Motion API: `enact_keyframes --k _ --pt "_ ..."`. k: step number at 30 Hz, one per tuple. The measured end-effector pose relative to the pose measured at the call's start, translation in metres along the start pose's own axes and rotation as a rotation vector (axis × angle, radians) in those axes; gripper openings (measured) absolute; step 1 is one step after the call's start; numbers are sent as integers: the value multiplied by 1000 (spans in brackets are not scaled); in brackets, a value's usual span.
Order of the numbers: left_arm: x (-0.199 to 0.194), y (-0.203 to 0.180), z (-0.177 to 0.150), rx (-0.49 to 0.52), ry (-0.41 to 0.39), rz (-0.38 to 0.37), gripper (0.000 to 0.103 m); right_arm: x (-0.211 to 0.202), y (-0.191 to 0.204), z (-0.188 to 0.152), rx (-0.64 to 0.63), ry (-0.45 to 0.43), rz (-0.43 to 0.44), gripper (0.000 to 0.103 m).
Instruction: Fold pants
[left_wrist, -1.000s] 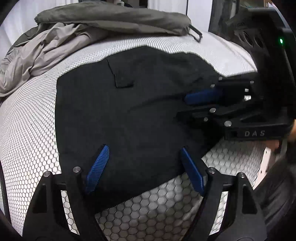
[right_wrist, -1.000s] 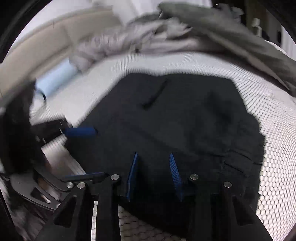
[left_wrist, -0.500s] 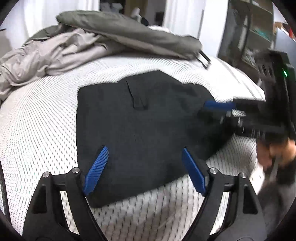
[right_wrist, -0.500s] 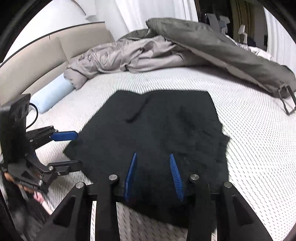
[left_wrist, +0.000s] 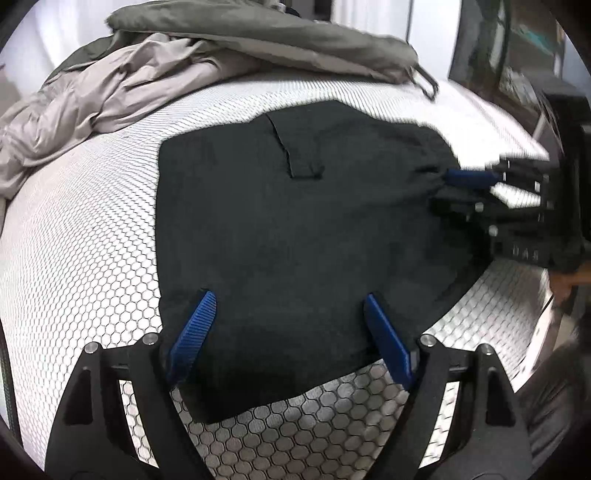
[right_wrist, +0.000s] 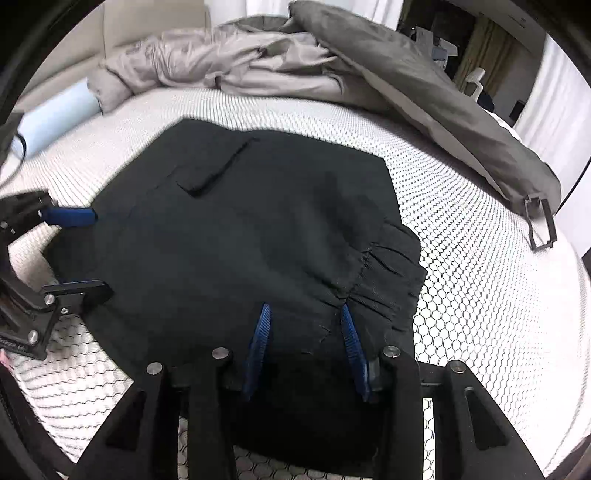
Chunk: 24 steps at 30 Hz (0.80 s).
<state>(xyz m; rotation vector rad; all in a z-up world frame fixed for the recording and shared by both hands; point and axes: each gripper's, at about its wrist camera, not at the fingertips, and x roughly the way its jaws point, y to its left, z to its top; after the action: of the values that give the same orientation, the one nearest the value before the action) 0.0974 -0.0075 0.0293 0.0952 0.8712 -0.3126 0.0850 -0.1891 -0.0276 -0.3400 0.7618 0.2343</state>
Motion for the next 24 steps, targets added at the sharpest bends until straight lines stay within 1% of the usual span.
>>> enact_keyframes --k 2,3,4,5,6,7,8,10,12,13,14,15,16,17,18,19,20,21,23,24 --pt "-9 6 8 -52 -56 -36 81 -6 1 4 41 -37 38 43" --pt "-12 7 11 -66 -72 -34 81 -8 4 9 70 -52 99 43" --pt "-11 7 15 -73 -80 -21 81 -7 8 13 84 -56 130 43" --pt "-8 7 20 -78 -81 -7 81 -5 11 18 92 -56 140 44" --pt "-2 8 23 -83 -74 12 81 -1 17 24 99 -53 142 44" --pt "6 10 25 -95 -59 24 81 2 17 22 100 -48 144 44" --pt "16 12 25 -106 -31 31 81 9 20 27 98 -34 148 45" --pt "32 11 25 -89 2 56 83 27 31 30 73 9 158 49" --pt "33 10 21 -36 8 59 85 36 35 31 -8 24 131 51" --pt "32 11 20 -28 13 54 85 36 34 31 -28 29 114 51" --pt "29 13 18 -29 18 46 85 33 31 30 -38 38 77 51" --pt "27 16 16 -33 22 39 85 30 23 30 -37 44 5 51" --pt "24 18 12 -38 23 40 85 28 14 26 -34 47 -38 50" --pt "22 20 10 -49 23 43 85 27 7 23 -24 53 -32 50" --pt "21 22 11 -67 22 47 84 25 3 21 -7 51 -5 50" --pt "18 23 11 -86 15 57 84 22 3 20 -3 34 0 50" --pt "11 24 11 -111 -7 64 84 19 6 21 -5 18 2 51" --pt "4 22 13 -124 -32 53 84 17 6 23 3 8 11 51" --pt "-7 19 19 -120 -83 22 84 8 8 27 53 -31 94 51" --pt "-8 16 23 -113 -100 19 84 6 10 33 87 -47 145 51"
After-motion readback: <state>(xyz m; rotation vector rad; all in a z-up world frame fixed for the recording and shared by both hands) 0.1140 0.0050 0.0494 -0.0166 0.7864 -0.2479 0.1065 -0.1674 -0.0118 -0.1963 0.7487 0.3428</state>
